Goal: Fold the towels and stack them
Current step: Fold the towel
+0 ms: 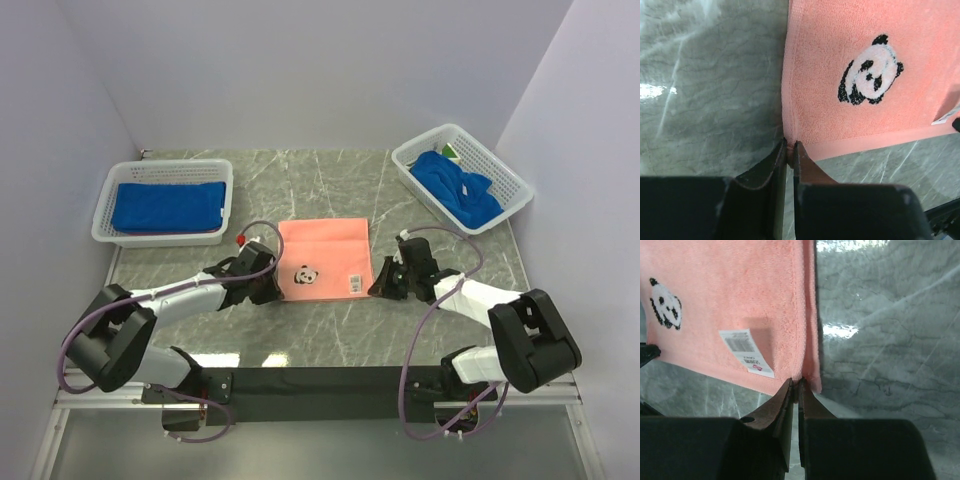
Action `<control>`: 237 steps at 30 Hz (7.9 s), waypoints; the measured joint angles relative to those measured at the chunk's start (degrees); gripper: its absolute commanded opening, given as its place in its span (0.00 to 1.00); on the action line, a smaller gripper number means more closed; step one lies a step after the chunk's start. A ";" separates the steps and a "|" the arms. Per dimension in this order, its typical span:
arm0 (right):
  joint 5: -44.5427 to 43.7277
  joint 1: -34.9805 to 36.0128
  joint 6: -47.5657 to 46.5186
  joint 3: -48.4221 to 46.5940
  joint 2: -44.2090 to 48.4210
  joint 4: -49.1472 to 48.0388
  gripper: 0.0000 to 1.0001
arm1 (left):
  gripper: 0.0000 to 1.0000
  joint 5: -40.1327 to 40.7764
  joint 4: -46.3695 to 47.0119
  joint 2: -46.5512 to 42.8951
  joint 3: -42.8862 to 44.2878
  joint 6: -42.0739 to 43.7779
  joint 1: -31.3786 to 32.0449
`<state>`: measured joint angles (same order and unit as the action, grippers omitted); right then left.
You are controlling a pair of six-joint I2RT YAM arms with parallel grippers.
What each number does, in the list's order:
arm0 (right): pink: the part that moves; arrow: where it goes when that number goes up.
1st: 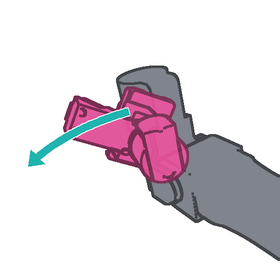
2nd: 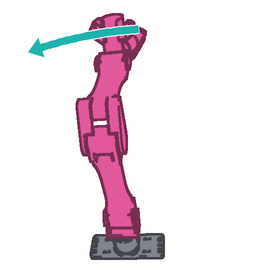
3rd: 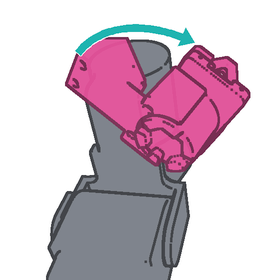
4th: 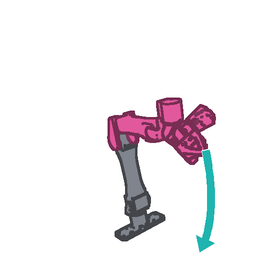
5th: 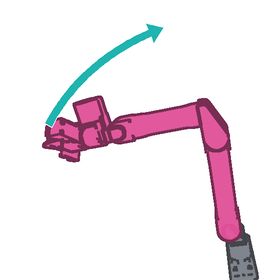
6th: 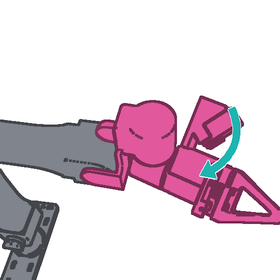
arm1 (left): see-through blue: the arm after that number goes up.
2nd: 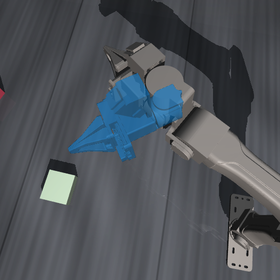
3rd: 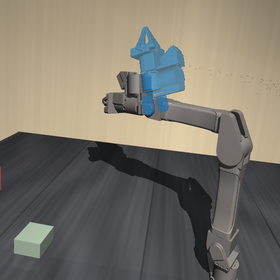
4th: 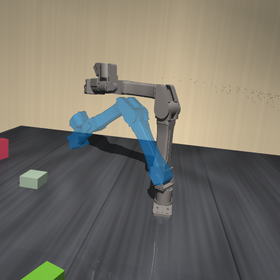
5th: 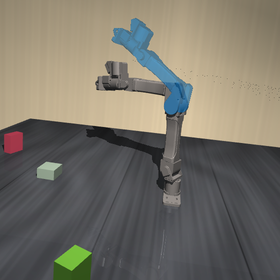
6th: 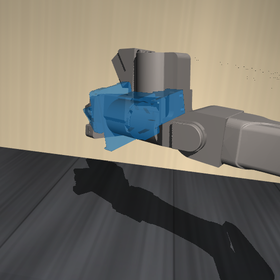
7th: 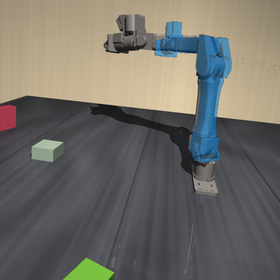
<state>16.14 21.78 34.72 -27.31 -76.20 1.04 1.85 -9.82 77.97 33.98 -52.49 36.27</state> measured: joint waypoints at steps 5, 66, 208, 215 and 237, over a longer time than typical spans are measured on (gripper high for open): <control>-0.02 0.00 0.68 0.11 -1.20 -0.85 0.00 | 0.01 0.61 0.61 1.29 -0.15 -0.61 0.72; -22.25 0.20 0.48 -1.05 9.31 5.27 0.65 | 0.74 13.90 -10.23 -3.98 6.34 -5.03 9.60; -0.17 -5.22 -59.60 -58.34 -41.51 43.85 0.32 | 1.00 6.84 -10.25 -12.26 14.19 35.30 -14.60; 0.44 -5.22 -60.17 -59.28 -42.14 45.31 0.01 | 0.98 4.74 -12.39 0.31 23.30 37.92 -11.47; -4.87 -1.73 -61.31 -60.00 -42.34 45.46 0.00 | 0.48 -8.17 -18.88 35.60 50.82 60.63 -7.82</control>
<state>11.27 20.05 -26.59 -87.31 -118.54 46.50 -6.33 -28.71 113.58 84.79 8.14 28.45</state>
